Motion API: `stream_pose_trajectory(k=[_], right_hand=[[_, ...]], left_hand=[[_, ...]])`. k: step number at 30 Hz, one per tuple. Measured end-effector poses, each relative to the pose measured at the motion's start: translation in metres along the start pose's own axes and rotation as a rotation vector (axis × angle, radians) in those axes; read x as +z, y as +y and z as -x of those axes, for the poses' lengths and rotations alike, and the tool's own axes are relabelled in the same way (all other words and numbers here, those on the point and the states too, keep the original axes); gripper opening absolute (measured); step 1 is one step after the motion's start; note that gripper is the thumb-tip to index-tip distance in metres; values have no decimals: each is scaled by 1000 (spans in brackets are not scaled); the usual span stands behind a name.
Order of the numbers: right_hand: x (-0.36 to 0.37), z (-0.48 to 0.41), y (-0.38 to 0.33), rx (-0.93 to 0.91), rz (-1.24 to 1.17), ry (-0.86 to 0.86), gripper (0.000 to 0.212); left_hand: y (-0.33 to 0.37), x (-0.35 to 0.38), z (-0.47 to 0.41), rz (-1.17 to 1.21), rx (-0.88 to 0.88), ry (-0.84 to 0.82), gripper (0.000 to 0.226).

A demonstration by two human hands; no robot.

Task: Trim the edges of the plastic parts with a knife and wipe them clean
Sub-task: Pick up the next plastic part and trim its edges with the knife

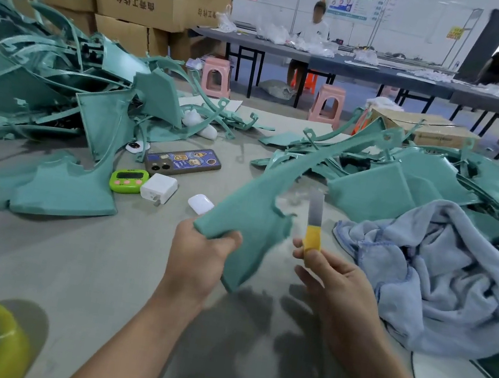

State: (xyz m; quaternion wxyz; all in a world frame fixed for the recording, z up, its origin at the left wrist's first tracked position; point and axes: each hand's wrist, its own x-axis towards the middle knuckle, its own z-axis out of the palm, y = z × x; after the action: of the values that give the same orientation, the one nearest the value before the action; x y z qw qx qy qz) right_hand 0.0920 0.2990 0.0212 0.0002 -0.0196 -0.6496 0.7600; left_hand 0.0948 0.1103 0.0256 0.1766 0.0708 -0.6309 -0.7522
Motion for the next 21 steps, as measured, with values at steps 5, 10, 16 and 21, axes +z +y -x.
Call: stream_pose_trajectory(k=[5,10,16,21], right_hand=[[-6,6,-10,-163,121,-80,24],[2,8,-5,-181,317,-136,25],[-1,14,-9,-154,477,-233,21],[-23,-16,-9,-139,919,315,25]], left_hand=[[-2,-11,8,-577,544,50,44],[-14,3,14,-891,528,-93,51],[-10,-7,11,-1076,381,-97,55],[-10,-4,9,-1089,421,-83,54]])
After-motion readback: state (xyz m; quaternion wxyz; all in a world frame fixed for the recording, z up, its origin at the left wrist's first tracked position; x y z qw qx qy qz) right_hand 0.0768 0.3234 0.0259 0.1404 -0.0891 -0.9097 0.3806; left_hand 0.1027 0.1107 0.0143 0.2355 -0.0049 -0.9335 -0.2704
